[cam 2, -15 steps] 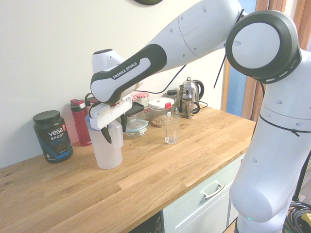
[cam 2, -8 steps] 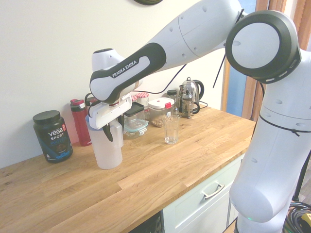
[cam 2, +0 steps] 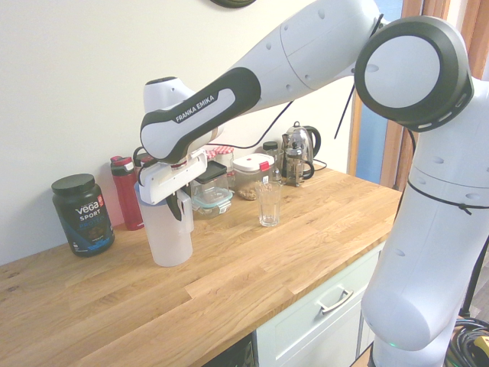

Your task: Pour me some water

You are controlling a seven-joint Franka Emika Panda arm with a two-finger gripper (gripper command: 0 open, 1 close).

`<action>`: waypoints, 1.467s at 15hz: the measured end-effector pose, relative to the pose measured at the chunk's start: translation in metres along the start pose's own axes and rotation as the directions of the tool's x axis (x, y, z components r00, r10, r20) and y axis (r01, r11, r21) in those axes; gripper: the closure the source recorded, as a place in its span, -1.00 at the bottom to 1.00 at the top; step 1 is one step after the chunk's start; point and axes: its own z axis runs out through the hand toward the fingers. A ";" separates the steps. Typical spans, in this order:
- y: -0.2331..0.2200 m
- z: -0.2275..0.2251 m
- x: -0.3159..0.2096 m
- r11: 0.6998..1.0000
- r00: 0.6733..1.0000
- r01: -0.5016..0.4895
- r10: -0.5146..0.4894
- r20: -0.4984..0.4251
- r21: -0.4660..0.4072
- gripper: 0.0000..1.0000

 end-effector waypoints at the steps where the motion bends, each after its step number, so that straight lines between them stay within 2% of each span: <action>1: 0.001 0.000 0.001 1.000 1.000 -0.005 0.005 0.001 0.000 1.00; 7: 0.008 -0.006 0.004 0.998 0.998 -0.057 0.056 0.029 0.026 1.00; 10: 0.021 -0.042 0.001 0.997 0.997 -0.070 0.069 0.022 0.045 1.00; 13: 0.046 -0.088 -0.005 0.999 1.000 -0.022 0.023 -0.013 0.048 1.00; 16: 0.098 -0.126 0.003 0.993 0.993 0.112 -0.111 -0.033 0.047 1.00; 19: 0.181 -0.155 0.025 0.969 0.972 0.235 -0.233 -0.033 0.079 1.00; 22: 0.270 -0.184 0.050 0.945 0.949 0.316 -0.315 -0.026 0.085 1.00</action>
